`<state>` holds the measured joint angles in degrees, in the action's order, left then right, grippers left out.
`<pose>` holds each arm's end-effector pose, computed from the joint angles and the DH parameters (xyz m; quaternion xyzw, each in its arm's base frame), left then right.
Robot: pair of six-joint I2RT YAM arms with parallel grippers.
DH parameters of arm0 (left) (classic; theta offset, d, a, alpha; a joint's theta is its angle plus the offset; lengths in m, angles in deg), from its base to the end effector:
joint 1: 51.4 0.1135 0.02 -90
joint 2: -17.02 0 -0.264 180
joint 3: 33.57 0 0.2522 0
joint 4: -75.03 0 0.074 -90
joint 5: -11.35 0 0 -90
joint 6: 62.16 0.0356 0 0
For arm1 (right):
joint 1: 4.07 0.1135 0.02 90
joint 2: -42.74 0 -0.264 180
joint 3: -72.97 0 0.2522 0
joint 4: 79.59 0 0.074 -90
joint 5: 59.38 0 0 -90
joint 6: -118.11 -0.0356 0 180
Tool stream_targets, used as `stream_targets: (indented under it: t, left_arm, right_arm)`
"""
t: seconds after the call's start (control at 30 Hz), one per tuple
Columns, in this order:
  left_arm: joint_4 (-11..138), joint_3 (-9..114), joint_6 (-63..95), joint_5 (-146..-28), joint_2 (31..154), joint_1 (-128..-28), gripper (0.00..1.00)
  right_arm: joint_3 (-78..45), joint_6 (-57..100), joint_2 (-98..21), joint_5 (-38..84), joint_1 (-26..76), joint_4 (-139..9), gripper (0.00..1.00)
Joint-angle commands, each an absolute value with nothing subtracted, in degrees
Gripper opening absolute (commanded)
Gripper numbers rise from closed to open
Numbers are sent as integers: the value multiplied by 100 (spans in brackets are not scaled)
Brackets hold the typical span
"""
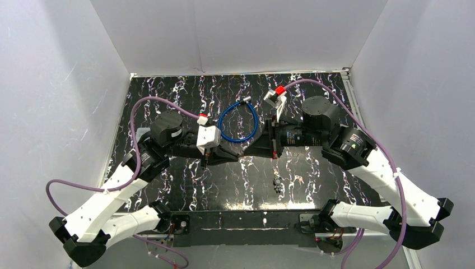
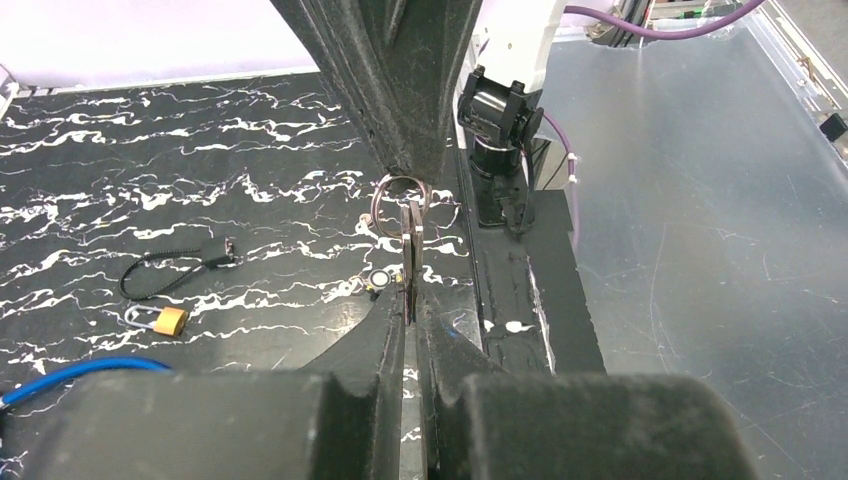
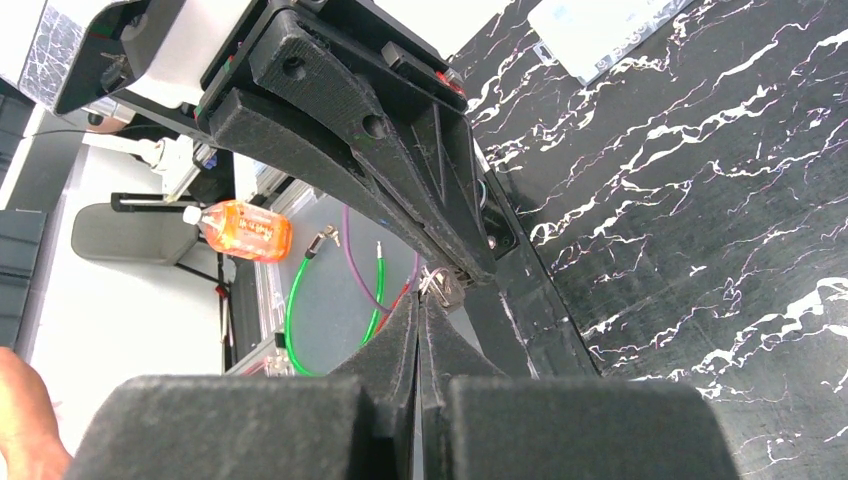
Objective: Unlock with the key
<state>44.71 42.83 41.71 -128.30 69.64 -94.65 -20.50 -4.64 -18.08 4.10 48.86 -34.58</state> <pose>0.1176 -0.1478 0.4139 0.5693 0.4613 -0.4563 0.5049 0.1121 0.1748 0.4574 -0.2744 0.7214 0.5459 0.3259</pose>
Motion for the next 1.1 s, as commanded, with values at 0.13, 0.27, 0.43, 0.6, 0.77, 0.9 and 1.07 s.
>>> stream_targets:
  t: [0.13,0.27,0.43,0.6,0.77,0.9,1.07]
  left_arm:
    - [4308,4574,4106,-12983,6808,-9486,6]
    - [4290,4602,3877,-13038,6855,-9490,9]
    - [4355,4584,3628,-13217,6906,-9490,15]
    - [4560,4534,3543,-13292,6917,-9492,12]
    - [4585,4532,3517,-13313,6943,-9503,11]
    - [4589,4511,3577,-13220,6930,-9509,3]
    - [4624,4504,3787,-12674,6931,-9532,0]
  right_arm:
    - [-2135,-348,-1841,508,4891,-3503,1]
    - [-2211,-354,-1889,481,4893,-3506,1]
    - [-2219,-391,-1865,461,4893,-3540,1]
    - [-2159,-439,-1824,447,4888,-3609,1]
    - [-2085,-470,-1781,430,4893,-3669,1]
    - [-2065,-483,-1742,426,4890,-3689,1]
    - [-2075,-499,-1707,389,4893,-3709,1]
